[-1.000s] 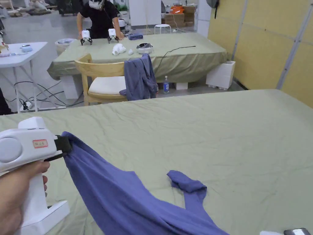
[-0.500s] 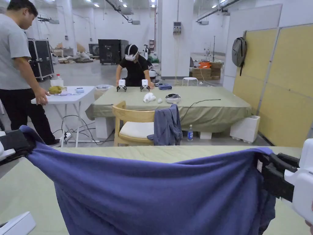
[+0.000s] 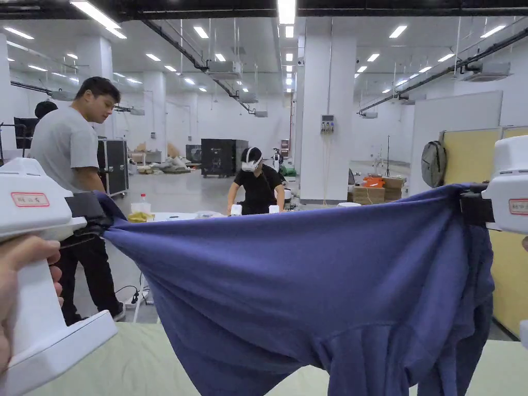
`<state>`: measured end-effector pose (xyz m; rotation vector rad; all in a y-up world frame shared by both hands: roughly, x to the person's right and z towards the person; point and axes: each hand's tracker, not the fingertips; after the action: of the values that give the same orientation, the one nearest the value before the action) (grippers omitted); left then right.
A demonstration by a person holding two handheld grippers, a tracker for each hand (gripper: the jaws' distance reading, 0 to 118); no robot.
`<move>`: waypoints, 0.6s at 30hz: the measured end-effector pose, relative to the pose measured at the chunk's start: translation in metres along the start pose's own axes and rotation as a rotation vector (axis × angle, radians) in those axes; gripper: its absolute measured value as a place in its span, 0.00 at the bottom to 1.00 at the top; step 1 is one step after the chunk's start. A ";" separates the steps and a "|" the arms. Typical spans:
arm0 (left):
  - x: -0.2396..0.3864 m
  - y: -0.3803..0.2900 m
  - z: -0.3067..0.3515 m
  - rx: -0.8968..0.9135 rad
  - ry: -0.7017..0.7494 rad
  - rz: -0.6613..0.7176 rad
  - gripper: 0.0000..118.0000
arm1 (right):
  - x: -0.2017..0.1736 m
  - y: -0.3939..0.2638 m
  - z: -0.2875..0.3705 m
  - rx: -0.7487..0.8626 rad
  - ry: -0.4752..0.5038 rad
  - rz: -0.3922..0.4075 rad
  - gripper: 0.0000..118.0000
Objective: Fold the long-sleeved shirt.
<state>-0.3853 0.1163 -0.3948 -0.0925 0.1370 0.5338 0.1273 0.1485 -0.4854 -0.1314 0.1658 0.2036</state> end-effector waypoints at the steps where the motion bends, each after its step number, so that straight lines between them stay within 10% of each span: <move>1: 0.001 0.004 -0.013 0.000 0.012 0.009 0.01 | 0.002 0.007 -0.013 -0.013 -0.009 0.014 0.05; 18: -0.006 -0.065 -0.239 -0.114 0.114 -0.184 0.01 | -0.008 -0.041 -0.224 -0.246 -0.096 0.031 0.05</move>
<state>-0.3819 0.0281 -0.6260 -0.2447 0.2068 0.3523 0.0943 0.0745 -0.6986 -0.3637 0.0468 0.2601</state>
